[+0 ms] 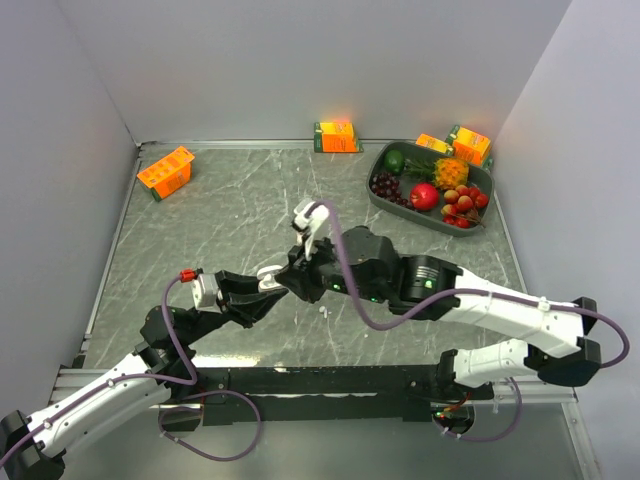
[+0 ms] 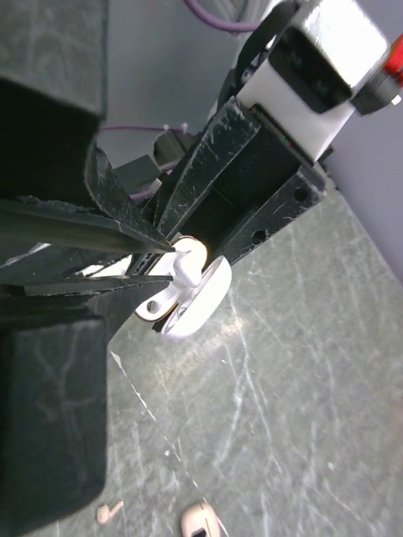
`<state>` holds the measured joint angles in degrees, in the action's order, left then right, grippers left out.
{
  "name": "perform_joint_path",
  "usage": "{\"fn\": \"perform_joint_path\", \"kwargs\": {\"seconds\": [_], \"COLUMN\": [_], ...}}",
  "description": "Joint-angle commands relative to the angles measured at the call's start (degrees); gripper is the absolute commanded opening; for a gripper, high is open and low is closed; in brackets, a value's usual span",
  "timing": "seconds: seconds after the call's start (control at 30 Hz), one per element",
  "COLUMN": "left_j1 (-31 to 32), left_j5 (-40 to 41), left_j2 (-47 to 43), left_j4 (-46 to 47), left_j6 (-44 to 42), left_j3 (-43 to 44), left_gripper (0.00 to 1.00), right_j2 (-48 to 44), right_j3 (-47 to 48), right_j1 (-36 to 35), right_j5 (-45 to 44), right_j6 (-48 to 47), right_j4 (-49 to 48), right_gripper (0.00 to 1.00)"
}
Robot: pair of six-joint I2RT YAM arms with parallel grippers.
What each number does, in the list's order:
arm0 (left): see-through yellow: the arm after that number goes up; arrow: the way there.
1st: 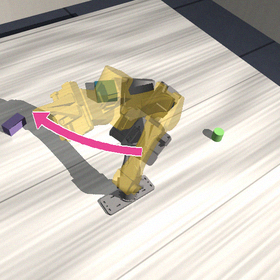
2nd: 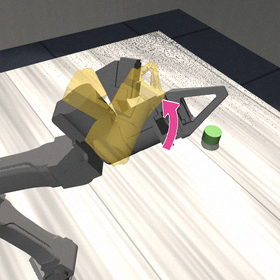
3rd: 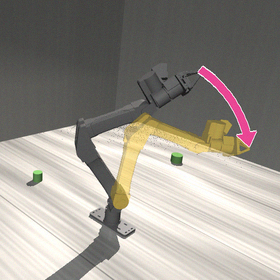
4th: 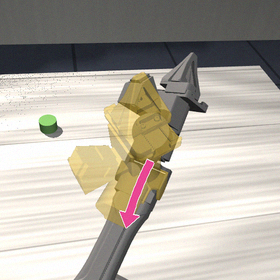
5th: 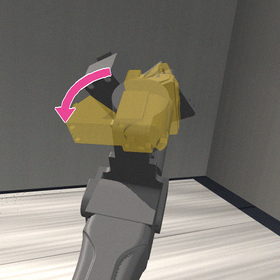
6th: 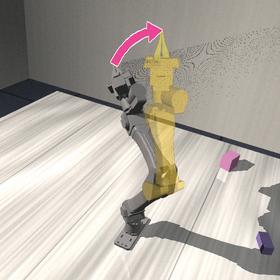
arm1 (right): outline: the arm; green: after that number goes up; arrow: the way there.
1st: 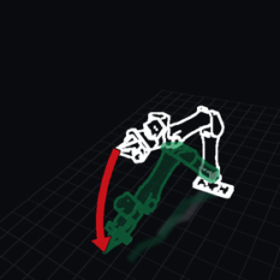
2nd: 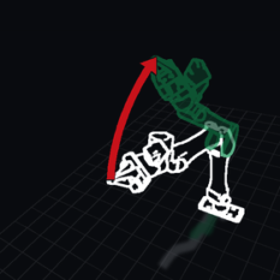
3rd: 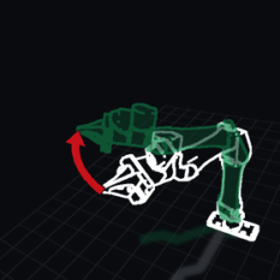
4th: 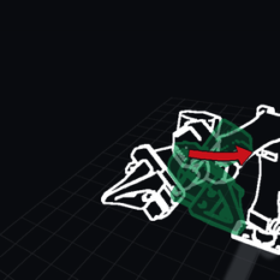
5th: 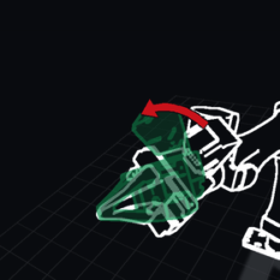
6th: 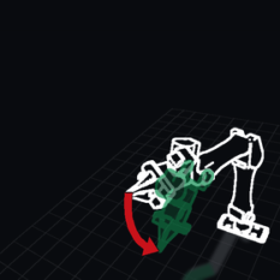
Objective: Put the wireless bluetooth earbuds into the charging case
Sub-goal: Place the earbud in the charging case.
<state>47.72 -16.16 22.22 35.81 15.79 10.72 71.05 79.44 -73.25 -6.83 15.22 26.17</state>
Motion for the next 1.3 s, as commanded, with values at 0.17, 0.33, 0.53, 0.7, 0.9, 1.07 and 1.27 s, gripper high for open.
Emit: {"fn": "perform_joint_path", "kwargs": {"seconds": [0.17,0.33,0.53,0.7,0.9,1.07,1.27], "left_j1": [0.2,0.2,0.2,0.2,0.2,0.1,0.2], "left_j5": [0.0,-0.4,-1.0,-1.3,-1.5,-1.2,-1.0], "left_j2": [0.5,0.7,0.5,0.5,0.5,0.3,-0.2], "left_j4": [4.0,4.0,3.2,3.4,3.9,4.0,3.5], "left_j6": [0.4,0.5,0.1,0.2,0.5,0.6,0.4], "left_j3": [0.4,0.7,1.2,1.1,0.6,0.4,0.4], "left_gripper": [0.01,0.01,0.01,0.01,0.01,0.01,0.01], "right_j2": [-2.1,0.2,2.0,2.6,2.9,3.2,3.1], "right_j3": [1.2,2.7,3.6,3.8,4.3,4.4,4.1], "right_j1": [0.7,0.9,1.2,1.4,1.4,1.0,0.2], "right_j5": [-3.3,-1.8,-1.9,-1.7,-0.5,1.0,2.3], "right_j6": [0.7,0.6,0.3,0.3,-0.1,-0.1,-0.2], "right_j4": [1.3,2.3,2.7,2.2,1.4,1.1,0.7], "right_gripper": [0.12,0.00,0.00,0.00,0.00,0.00,0.00]}}
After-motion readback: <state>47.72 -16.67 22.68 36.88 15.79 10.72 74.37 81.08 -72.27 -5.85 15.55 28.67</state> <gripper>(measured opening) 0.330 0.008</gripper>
